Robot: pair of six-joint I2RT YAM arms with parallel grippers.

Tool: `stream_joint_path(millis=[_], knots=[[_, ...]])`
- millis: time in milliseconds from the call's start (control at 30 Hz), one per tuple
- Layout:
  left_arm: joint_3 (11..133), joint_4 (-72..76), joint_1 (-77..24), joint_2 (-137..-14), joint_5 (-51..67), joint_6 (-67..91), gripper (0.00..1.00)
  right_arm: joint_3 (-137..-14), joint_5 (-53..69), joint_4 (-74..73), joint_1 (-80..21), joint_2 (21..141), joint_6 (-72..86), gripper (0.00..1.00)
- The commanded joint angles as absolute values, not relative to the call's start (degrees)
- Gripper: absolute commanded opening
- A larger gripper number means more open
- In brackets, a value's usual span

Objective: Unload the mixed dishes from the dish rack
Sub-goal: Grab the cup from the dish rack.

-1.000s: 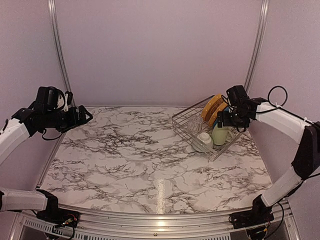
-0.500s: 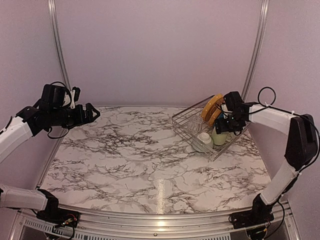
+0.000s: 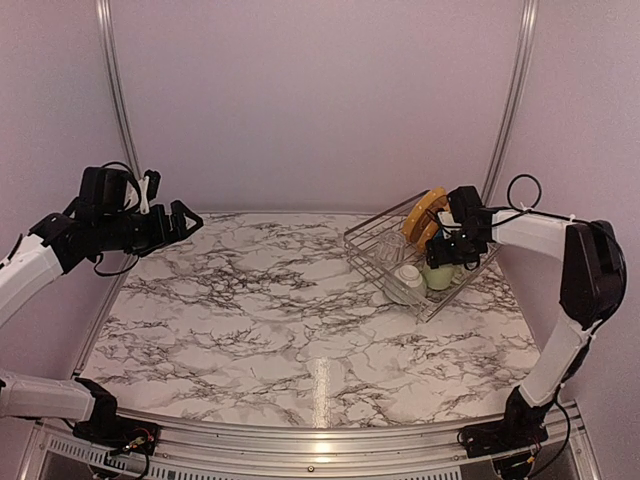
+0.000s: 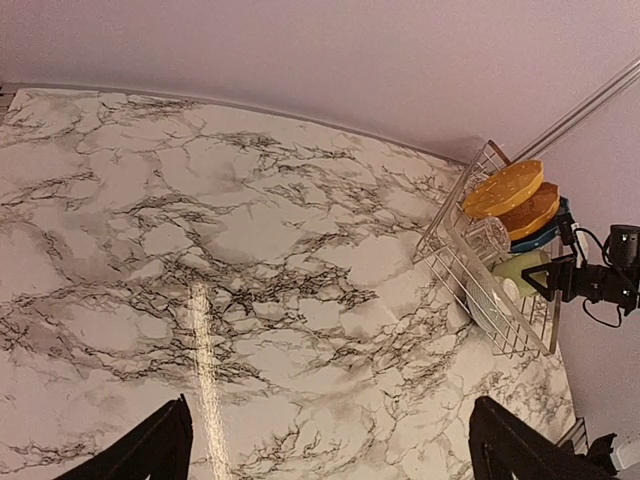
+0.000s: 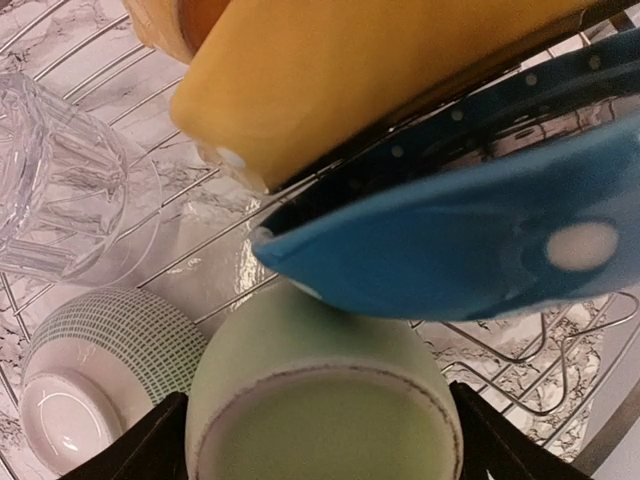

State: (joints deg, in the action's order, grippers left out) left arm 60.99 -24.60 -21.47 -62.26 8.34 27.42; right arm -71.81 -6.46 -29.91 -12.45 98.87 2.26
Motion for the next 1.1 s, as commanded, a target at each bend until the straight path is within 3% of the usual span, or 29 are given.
stream_joint_path(millis=[0,200,533,933,1067], knots=[[61.37,-23.64,-21.62,-60.99,9.89,28.55,0.99,-74.04,-3.88,-26.99,-11.08,99.11,0.11,0.83],[61.04,-23.66,-21.67,-61.1,10.1,28.78,0.99,-74.31,-4.58,-28.16,-11.03,98.66,-1.13,0.77],[60.4,-22.87,-22.23,-62.32,11.18,29.33,0.99,-72.82,-3.58,-27.18,-11.3,95.77,-1.59,0.57],[60.37,-22.14,-23.45,-63.16,10.91,30.34,0.99,-72.97,-3.29,-25.86,-15.0,90.75,-1.58,0.48],[60.21,-21.88,-23.76,-63.27,10.81,30.76,0.99,-73.82,-2.5,-26.36,-15.96,89.66,-1.21,0.4]])
